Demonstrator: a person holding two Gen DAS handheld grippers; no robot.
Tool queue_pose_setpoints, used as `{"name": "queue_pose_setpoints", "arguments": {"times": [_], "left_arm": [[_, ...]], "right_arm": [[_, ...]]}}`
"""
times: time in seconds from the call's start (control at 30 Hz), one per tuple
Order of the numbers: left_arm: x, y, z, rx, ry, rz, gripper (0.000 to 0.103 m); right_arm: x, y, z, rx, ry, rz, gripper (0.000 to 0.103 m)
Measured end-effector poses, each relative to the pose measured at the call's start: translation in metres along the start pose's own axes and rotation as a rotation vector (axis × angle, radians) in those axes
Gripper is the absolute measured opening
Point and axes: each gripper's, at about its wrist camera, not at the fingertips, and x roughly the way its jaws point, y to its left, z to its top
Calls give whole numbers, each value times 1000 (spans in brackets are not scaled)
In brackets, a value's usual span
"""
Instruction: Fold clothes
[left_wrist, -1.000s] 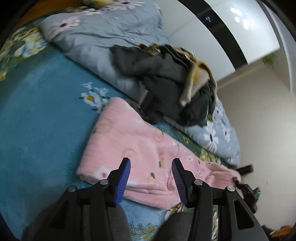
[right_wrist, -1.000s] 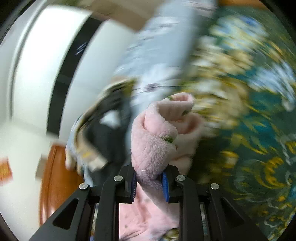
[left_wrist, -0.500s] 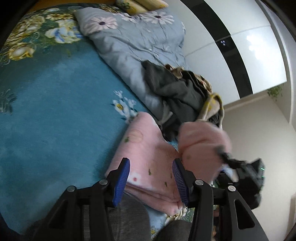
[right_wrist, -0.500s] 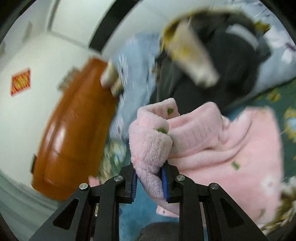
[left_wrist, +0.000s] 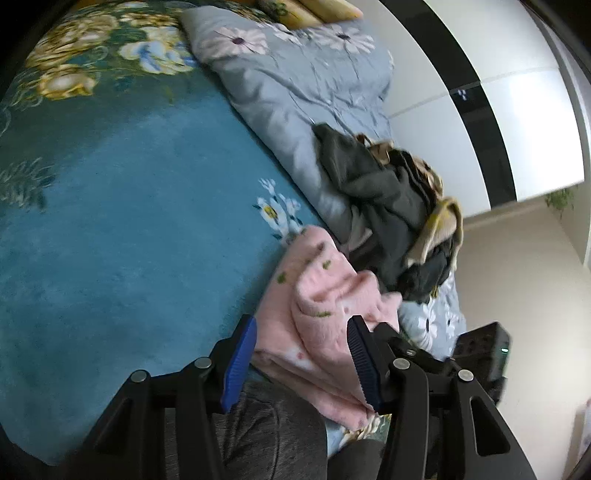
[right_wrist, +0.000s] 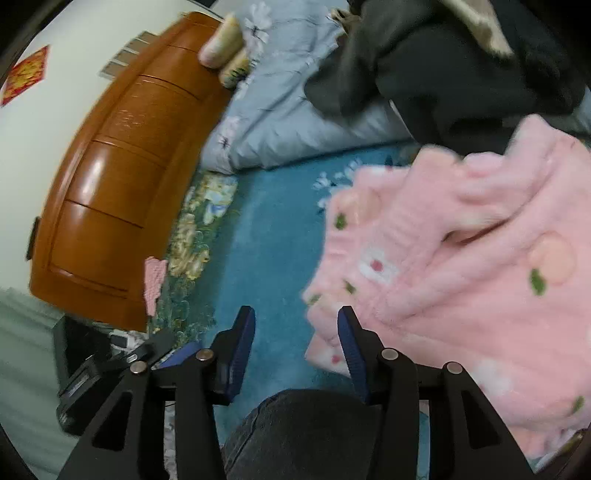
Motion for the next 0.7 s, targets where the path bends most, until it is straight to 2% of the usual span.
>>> {"name": "queue_pose_setpoints", "arguments": {"times": [0.1, 0.23, 0.4, 0.7], "left_arm": [[21, -19, -2, 71, 40, 35, 56], [58, -59, 0, 262, 95, 88, 56], [113, -93, 5, 493, 168, 167, 59], [155, -105, -2, 521, 242, 199, 64]], "right_arm": [[-28, -20, -2, 54, -68, -1, 48], [-69, -54, -5, 149, -162, -36, 48], [-117, -95, -20, 244, -231, -80, 48], [-187, -158, -55, 416, -287, -116, 48]]}}
